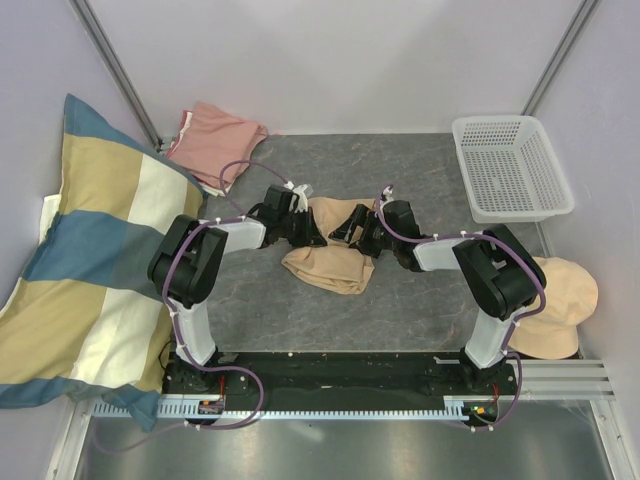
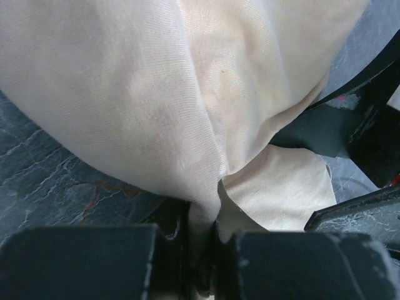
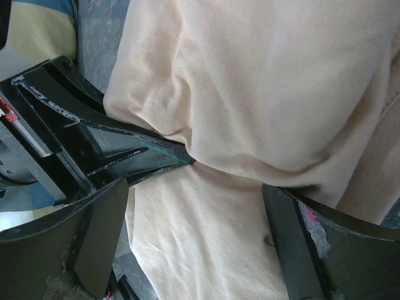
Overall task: Fold and stack the t-shirts
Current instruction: Put the neatly folded tshirt into the corner of the board with the left arm
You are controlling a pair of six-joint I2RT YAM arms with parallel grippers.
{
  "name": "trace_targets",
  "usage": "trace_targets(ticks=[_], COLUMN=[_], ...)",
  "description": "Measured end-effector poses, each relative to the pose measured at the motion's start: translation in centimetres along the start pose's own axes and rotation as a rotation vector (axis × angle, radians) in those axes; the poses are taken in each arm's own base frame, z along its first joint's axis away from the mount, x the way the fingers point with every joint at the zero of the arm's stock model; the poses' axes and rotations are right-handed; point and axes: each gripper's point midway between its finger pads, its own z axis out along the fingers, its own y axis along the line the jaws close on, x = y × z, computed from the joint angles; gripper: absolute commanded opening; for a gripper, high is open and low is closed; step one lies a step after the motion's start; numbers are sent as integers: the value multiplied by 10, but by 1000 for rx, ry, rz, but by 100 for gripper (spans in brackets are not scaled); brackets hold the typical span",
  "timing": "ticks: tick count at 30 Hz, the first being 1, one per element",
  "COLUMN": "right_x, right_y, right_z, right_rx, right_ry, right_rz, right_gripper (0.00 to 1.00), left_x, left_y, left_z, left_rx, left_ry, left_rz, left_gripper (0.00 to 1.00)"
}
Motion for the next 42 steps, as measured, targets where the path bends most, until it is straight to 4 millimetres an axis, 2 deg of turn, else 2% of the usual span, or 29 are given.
trace_targets(ticks=[7,10,13,16,18,19,22,25,28,36,39,42], right_x=[0,-3,-23,-52,-66,-70,-63,-41,-18,-3,5,17], right_y=[0,-4,5,34,48,53,45,18,-5,-11,-19,-30], right_z=[-3,-16,-46,-82,-98,-104,-107,-104,-104,-101,-95,-87], right_rx=[15,82,152,152,140,135,153,204,248,242,249,267], right_ry=[8,-6,-86,-203,-259,-279,-262,-199,-125,-58,-17,35], right_rz=[-21,-56,-117,-189,-218,-230,-236,-222,-205,-207,-203,-191], right_gripper=[98,98,98,98,98,98,98,98,98,98,98,98], left_x=[0,-1,-8,-32,-59,-79,-126,-163,-193,-225,-244,-260], left_y=[0,0,5,9,10,9,15,32,62,145,167,179], left_z=[-1,-3,-11,-25,-34,-39,-50,-60,-67,-77,-82,-88], left_rx=[-16,-60,-152,-249,-299,-327,-387,-460,-556,-762,-827,-874], left_ry=[7,35,69,78,57,35,-28,-66,-80,-37,-49,-72], left_rz=[0,21,64,140,197,233,305,358,399,440,470,498], left_gripper=[2,2,2,2,2,2,2,2,2,2,2,2])
